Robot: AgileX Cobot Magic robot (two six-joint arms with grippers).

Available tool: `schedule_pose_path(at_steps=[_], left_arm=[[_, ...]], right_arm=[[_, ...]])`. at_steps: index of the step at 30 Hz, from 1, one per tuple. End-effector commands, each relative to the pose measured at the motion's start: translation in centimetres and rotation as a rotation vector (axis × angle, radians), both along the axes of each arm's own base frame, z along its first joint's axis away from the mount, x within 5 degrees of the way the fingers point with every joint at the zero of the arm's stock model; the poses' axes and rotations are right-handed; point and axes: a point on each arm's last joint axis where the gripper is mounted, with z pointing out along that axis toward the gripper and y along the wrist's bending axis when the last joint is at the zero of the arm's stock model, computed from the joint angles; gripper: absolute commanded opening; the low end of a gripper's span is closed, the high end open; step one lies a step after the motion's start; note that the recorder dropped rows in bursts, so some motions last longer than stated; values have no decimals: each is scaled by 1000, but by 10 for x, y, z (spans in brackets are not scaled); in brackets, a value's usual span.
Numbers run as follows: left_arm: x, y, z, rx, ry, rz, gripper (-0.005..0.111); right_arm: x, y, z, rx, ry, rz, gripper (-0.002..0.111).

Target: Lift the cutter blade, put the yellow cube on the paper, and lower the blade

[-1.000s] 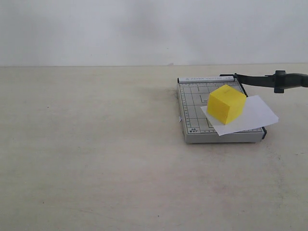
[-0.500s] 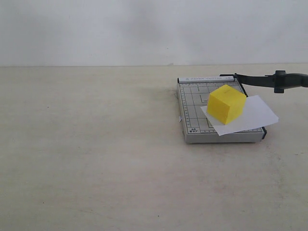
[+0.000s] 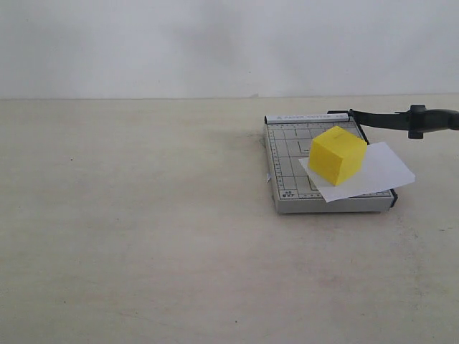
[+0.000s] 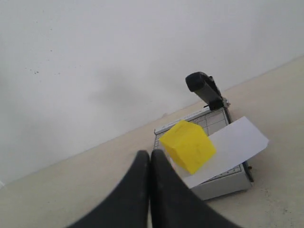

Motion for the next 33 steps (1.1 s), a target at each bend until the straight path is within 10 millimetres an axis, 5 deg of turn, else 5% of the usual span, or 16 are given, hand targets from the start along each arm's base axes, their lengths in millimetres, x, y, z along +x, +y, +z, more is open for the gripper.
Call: schedule_pose_path(at_steps=[1,6,12,16,20,26,33], left_arm=[[0,0,-1,-17,6,1,4],[0,0,-1,-17,6,1,4],[0,0,-1,-17,6,1,4],[0,0,-1,-17,6,1,4],[0,0,-1,-17,6,1,4],[0,0,-1,-17,6,1,4],[0,0,-1,-17,6,1,4]], right_arm=[[-4,6,38,-115,-95,68,0],[11,11,97,-345,-65,122,15],[58,-3,151,-448,179,-3,75],[102,-15,154,-570,577,-30,69],[144,-4,151,-642,818,199,69],[192,5,140,-628,898,329,69],[209,0,126,-683,959,311,69]])
